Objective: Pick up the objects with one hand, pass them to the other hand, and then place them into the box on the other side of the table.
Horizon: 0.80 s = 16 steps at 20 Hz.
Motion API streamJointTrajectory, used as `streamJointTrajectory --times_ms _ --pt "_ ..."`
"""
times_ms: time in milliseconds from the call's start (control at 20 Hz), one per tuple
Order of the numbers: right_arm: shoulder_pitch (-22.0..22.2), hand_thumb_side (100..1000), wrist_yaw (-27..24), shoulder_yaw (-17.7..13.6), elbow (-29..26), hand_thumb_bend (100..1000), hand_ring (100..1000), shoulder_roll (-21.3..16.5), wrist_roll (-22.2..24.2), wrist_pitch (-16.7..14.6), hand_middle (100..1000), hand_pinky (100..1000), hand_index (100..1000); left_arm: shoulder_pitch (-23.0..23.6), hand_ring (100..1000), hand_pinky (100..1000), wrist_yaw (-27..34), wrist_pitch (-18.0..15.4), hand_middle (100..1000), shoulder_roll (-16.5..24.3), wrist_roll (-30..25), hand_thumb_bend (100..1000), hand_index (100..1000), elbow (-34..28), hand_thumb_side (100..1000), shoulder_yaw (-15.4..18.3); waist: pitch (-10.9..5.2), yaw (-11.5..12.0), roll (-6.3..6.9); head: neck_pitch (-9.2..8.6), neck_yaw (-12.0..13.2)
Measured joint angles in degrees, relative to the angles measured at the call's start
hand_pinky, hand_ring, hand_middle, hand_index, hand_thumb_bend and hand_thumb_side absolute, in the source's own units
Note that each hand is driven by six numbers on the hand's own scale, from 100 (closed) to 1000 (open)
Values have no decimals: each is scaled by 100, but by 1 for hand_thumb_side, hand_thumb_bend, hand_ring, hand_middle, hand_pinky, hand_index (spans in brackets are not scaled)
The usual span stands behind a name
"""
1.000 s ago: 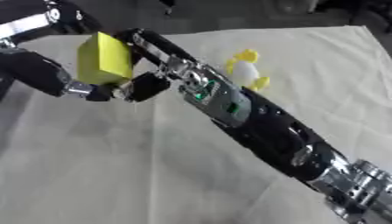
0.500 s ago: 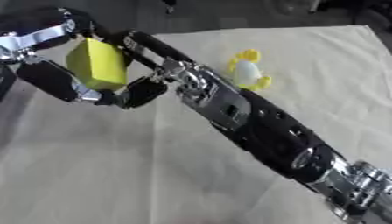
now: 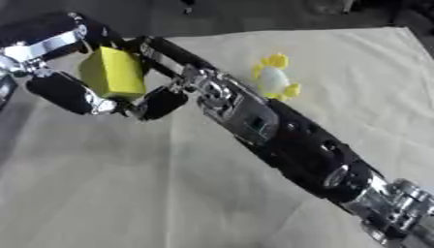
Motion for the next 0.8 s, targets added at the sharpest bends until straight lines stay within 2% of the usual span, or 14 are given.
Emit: streamJointTrajectory --times_ms 150,500,800 --pt "2 100 15 -2 1 100 515 0 12 16 289 703 482 27 617 685 -118 126 529 20 47 296 596 -109 100 -1 3 -8 0 -1 0" --pt "5 100 -24 -37 41 100 511 37 -76 205 284 690 478 58 563 660 -443 458 450 20 240 404 509 -241 100 -3 17 -26 0 -4 0" --pt "3 100 -125 -35 41 100 512 74 -174 350 285 689 478 89 561 652 -526 604 445 20 330 355 499 -281 100 -10 17 -26 0 -47 0"
